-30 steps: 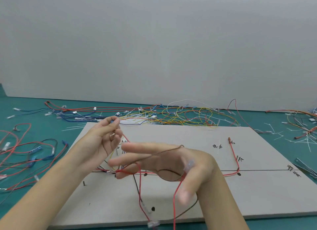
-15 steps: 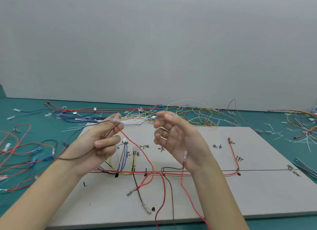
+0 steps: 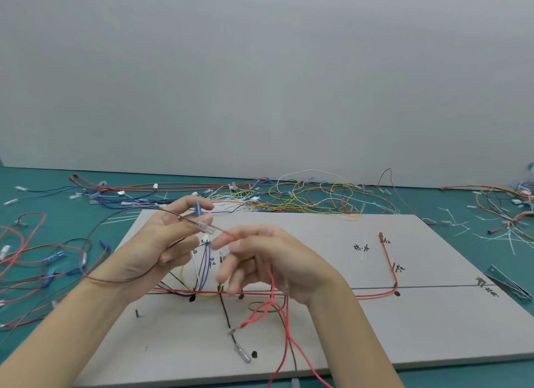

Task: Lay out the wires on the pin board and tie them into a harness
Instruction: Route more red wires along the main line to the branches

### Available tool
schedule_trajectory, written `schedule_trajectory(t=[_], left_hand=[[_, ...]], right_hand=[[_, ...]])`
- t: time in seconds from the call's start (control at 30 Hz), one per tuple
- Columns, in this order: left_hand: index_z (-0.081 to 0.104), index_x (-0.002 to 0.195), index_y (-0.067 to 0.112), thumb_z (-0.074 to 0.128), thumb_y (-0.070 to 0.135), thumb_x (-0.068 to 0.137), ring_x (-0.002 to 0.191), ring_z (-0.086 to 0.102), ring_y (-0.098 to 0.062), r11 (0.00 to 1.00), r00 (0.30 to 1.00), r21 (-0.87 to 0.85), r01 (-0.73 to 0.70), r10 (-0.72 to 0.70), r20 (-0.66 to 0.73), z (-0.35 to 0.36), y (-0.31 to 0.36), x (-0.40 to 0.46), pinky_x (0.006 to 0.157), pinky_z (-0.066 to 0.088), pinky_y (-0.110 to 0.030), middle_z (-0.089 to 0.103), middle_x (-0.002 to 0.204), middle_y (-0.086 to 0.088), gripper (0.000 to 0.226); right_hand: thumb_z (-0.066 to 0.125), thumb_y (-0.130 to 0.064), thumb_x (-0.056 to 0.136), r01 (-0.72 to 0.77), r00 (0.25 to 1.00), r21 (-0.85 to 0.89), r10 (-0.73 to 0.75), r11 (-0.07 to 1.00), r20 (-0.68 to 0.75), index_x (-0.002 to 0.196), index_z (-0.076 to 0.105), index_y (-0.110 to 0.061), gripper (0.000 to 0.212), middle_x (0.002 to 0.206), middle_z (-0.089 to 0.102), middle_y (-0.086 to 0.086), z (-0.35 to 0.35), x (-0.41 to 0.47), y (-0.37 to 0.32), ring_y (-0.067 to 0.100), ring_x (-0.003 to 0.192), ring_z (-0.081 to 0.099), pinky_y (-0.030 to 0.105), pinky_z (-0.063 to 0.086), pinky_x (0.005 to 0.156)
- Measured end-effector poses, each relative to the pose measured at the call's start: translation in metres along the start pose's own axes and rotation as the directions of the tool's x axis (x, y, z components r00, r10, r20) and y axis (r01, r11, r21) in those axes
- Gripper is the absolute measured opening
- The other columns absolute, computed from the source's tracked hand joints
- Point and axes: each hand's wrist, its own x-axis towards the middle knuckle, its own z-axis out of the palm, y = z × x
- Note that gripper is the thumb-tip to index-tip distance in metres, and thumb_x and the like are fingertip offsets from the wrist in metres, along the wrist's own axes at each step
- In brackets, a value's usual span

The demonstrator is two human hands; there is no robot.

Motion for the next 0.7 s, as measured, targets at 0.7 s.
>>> schedule_trajectory(t=[0.7], left_hand=[[0.060, 0.059, 0.020, 0.077, 0.073, 0.054, 0.032, 0.027, -0.008, 0.985, 0.993, 0.166, 0.043, -0.060, 0.100, -0.005, 0.013, -0.007, 0.038, 0.025, -0.016, 0.056, 0.062, -0.004, 0.055]], right_hand=[[0.042, -0.034, 0.095, -0.086, 0.992, 0.258, 0.058, 0.962, 0.116, 0.103, 0.066, -0.020, 0.029, 0.055, 0.035, -0.005, -0.006, -0.002, -0.004, 0.004, 0.041, 0.022, 0.014, 0.013, 0.033]])
